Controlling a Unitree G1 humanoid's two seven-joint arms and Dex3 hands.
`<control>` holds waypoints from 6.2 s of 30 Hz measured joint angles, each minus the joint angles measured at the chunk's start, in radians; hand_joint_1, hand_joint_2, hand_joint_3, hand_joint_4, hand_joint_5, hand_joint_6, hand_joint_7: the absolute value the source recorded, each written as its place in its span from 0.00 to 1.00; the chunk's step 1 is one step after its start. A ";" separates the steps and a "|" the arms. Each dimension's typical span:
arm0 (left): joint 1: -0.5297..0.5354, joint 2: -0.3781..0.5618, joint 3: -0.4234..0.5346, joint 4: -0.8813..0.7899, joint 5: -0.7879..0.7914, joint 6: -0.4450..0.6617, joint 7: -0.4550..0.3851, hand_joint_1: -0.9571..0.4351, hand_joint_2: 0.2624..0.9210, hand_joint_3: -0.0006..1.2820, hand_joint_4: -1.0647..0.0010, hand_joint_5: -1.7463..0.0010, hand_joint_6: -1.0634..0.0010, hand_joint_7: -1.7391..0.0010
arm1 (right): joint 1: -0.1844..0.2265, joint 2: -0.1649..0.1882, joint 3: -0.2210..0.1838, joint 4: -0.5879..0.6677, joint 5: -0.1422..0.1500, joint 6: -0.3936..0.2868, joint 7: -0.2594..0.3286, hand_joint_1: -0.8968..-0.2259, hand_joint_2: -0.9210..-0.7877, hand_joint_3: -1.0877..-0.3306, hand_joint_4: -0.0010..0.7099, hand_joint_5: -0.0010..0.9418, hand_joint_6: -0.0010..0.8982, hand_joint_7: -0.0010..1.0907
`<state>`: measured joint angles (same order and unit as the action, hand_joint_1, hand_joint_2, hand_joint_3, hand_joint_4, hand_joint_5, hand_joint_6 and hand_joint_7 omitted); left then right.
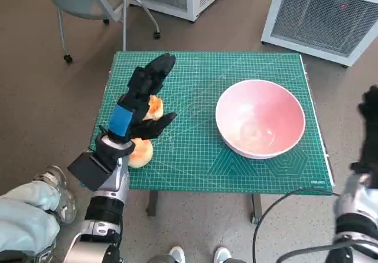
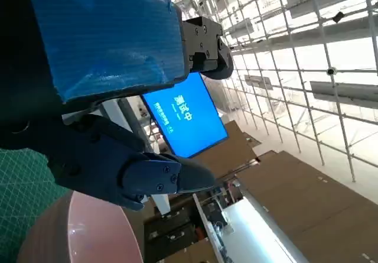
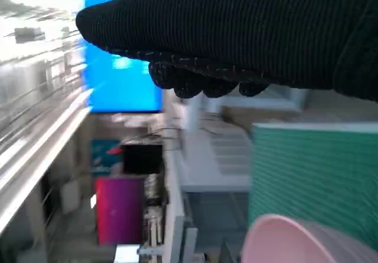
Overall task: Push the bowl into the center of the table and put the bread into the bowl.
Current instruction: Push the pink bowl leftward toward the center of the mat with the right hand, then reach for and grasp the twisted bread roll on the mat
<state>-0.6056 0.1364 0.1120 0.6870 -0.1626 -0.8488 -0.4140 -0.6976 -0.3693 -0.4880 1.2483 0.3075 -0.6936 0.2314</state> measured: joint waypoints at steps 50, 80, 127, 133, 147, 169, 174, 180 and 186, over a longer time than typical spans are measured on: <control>0.076 0.057 0.017 -0.065 -0.016 0.039 -0.001 0.28 1.00 0.26 0.74 1.00 0.87 0.80 | -0.225 0.261 -0.027 0.053 0.041 0.311 0.022 0.51 0.00 0.21 0.00 0.00 0.01 0.28; 0.111 0.061 0.022 -0.104 -0.026 0.067 0.015 0.27 1.00 0.27 0.74 1.00 0.85 0.81 | -0.259 0.327 -0.061 0.066 0.046 0.391 0.007 0.50 0.00 0.33 0.01 0.00 0.07 0.29; -0.014 0.473 -0.042 -0.176 0.384 0.432 0.053 0.51 0.71 0.00 0.98 1.00 0.90 0.97 | -0.007 0.182 0.207 -0.537 -0.004 -0.166 0.376 0.35 0.00 0.50 0.14 0.01 0.00 0.43; -0.050 0.489 -0.113 -0.270 0.482 0.693 -0.007 0.59 0.69 0.00 0.98 1.00 0.88 0.98 | -0.004 0.173 0.214 -0.553 0.005 -0.155 0.374 0.36 0.00 0.51 0.14 0.01 0.00 0.43; -0.221 0.470 -0.277 -0.217 0.599 0.949 -0.074 0.60 0.68 0.00 0.98 1.00 0.85 0.99 | 0.026 0.177 0.228 -0.589 0.012 -0.110 0.357 0.36 0.00 0.50 0.15 0.01 0.00 0.42; -0.547 0.290 -0.520 0.405 0.762 0.879 0.035 0.51 0.68 0.00 0.95 1.00 0.80 0.99 | 0.030 0.180 0.243 -0.578 0.009 -0.108 0.332 0.37 0.00 0.48 0.13 0.00 0.00 0.43; -0.583 0.256 -0.555 0.488 0.787 0.853 0.061 0.50 0.68 0.00 0.95 1.00 0.80 0.99 | 0.030 0.180 0.246 -0.578 0.009 -0.109 0.331 0.37 0.00 0.48 0.13 0.00 0.00 0.43; -0.600 0.239 -0.583 0.551 0.799 0.844 0.072 0.51 0.68 0.00 0.95 1.00 0.80 0.99 | 0.030 0.180 0.250 -0.579 0.012 -0.109 0.331 0.37 0.00 0.48 0.13 0.00 0.00 0.43; -0.603 0.235 -0.602 0.581 0.813 0.844 0.076 0.50 0.68 0.00 0.94 1.00 0.80 0.99 | 0.033 0.179 0.251 -0.582 0.018 -0.109 0.332 0.37 0.00 0.47 0.13 0.00 0.00 0.43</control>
<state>-1.2084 0.3712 -0.4902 1.2676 0.6507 -0.0047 -0.3379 -0.6649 -0.1898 -0.2370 0.6663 0.3257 -0.8029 0.5631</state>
